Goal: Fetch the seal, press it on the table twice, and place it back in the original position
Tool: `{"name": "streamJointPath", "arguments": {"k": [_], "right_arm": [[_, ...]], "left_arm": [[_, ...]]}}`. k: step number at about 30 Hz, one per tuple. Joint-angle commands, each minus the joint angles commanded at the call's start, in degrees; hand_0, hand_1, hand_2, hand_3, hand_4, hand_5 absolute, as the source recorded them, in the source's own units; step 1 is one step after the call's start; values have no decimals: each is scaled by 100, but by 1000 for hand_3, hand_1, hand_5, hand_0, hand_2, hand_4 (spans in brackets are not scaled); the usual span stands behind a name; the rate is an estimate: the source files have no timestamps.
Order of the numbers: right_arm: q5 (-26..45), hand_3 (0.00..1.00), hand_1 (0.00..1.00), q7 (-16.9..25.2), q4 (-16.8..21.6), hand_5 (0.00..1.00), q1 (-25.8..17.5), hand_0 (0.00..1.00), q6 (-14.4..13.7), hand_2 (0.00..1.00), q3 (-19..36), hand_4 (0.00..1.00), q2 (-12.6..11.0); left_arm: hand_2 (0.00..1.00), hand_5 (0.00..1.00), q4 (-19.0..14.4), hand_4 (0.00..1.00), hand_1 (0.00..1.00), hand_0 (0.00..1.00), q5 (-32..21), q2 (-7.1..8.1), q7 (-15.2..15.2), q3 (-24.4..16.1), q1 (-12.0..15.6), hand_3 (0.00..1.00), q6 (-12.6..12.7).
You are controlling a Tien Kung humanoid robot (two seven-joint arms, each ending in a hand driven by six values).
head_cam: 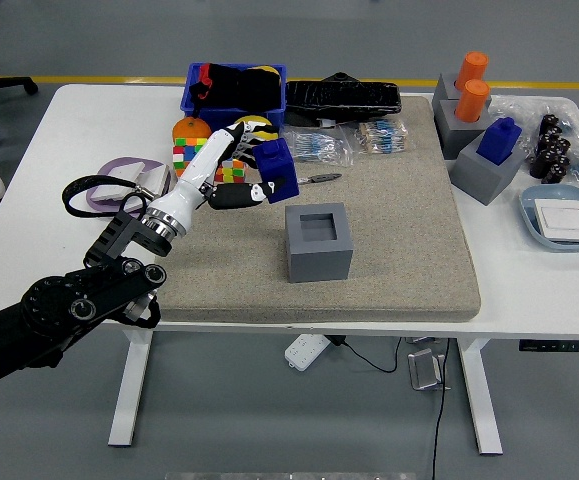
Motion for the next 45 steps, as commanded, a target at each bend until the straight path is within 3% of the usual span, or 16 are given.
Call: {"name": "streamJointPath", "arguments": {"k": [10,16,30,45], "right_arm": [[11,625,685,-1,-32,357,-53,771,4,694,48,705,34],[37,626,685,1,-12,357,-25,771,-1,694,25,705,4],[71,626,685,0,4,357,18,771,-3,694,-27,706,-23],[90,626,685,0,25,357,46,771,-3,694,-83,706,-49]], "left_arm": [[370,2,-331,647,406,481,121,-70,306,437,-269,755,-326],[370,2,-317,649,407,481,168,-107,317,642,-396,762,-349],[373,2,-35,667,409,479,111,-230,323,971,-648,763,-391],[374,2,445,667,409,479,-38,-374,280,1059,-570,763,-377]]}}
